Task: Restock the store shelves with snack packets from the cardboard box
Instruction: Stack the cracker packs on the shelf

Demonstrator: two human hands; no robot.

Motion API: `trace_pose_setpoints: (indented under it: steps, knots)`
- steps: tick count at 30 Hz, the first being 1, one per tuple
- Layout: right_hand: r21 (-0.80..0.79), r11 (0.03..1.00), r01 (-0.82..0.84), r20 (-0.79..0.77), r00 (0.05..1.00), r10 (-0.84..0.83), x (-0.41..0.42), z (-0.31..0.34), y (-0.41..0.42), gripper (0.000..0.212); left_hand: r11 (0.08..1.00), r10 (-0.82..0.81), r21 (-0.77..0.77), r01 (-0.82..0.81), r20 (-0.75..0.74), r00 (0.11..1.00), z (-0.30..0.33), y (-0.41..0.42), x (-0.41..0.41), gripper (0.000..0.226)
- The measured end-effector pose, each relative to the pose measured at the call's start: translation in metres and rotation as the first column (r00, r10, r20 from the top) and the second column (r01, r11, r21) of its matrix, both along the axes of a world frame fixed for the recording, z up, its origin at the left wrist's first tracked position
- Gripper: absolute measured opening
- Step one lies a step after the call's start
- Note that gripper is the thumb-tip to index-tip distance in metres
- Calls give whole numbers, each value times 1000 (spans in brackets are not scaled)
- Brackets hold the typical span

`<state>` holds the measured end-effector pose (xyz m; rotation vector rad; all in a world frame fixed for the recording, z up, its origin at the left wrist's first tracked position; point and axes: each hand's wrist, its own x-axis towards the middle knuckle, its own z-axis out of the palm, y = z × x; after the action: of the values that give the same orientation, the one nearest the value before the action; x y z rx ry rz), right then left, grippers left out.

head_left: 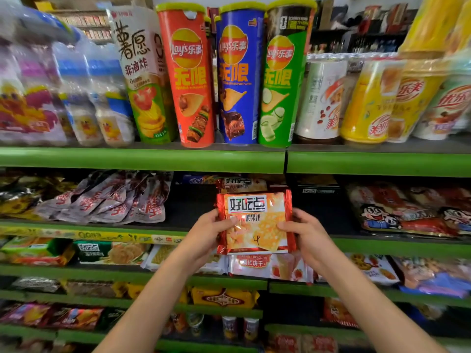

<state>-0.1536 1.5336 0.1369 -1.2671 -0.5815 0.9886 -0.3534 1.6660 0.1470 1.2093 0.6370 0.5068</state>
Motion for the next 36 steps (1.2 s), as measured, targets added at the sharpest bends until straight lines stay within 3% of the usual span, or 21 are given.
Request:
trace_pose_setpoints:
  steps: [13, 29, 33, 36]
  knots:
    - [9, 999, 39, -66, 997, -38, 10, -13, -15, 32, 996, -4, -87, 8, 44, 999, -1, -11, 14, 31]
    - [21, 999, 45, -61, 997, -43, 7, -15, -21, 33, 998, -16, -68, 18, 27, 1000, 4, -18, 18, 29]
    - [32, 998, 46, -105, 994, -42, 1, -16, -23, 47, 992, -86, 84, 91, -62, 994, 14, -23, 19, 25]
    - [54, 992, 111, -150, 983, -102, 8, -11, -30, 45, 947, 68, 317, -47, -55, 996, 33, -17, 21, 34]
